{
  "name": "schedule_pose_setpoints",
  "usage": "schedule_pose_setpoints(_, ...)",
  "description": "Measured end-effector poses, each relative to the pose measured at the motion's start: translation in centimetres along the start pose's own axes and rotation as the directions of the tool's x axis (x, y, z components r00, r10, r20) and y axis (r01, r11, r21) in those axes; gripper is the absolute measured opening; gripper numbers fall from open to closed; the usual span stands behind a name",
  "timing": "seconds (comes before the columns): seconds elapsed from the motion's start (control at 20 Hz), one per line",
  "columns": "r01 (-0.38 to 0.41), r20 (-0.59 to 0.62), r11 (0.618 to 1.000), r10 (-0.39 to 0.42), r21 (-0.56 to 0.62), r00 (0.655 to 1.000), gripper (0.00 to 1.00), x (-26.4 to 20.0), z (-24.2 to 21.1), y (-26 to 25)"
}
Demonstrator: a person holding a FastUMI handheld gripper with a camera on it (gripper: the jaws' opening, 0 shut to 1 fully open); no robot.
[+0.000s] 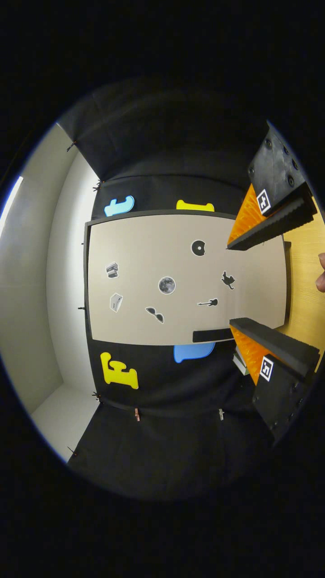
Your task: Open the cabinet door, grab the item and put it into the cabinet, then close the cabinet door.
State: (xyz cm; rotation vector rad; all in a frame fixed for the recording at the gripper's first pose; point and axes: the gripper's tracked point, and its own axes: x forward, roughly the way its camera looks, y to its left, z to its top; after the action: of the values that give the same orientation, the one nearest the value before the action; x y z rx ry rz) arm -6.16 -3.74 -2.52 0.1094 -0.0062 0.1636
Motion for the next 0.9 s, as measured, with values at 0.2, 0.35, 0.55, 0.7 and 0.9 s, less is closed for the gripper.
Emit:
schedule_pose_setpoints(0.2,-0.004,-0.009,1.0,0.004,-0.005,1.0,0.97,-0.18,-0.19,0.38)
schedule_pose_setpoints(0.35,-0.006,-0.009,1.0,0.006,-0.004,1.0,0.98,-0.29,0.12,0.46)
schedule_pose_setpoints(0.55,-0.002,-0.007,1.0,0.001,-0.002,1.0,0.97,-0.22,0.4,0.41)
schedule_pose_setpoints(0.7,0.003,-0.014,1.0,-0.003,0.002,1.0,0.97,-0.14,0.44,0.44)
schedule_pose_setpoints(0.9,0.002,-0.017,1.0,-0.002,0.001,1.0,0.97,-0.27,0.47,0.61)
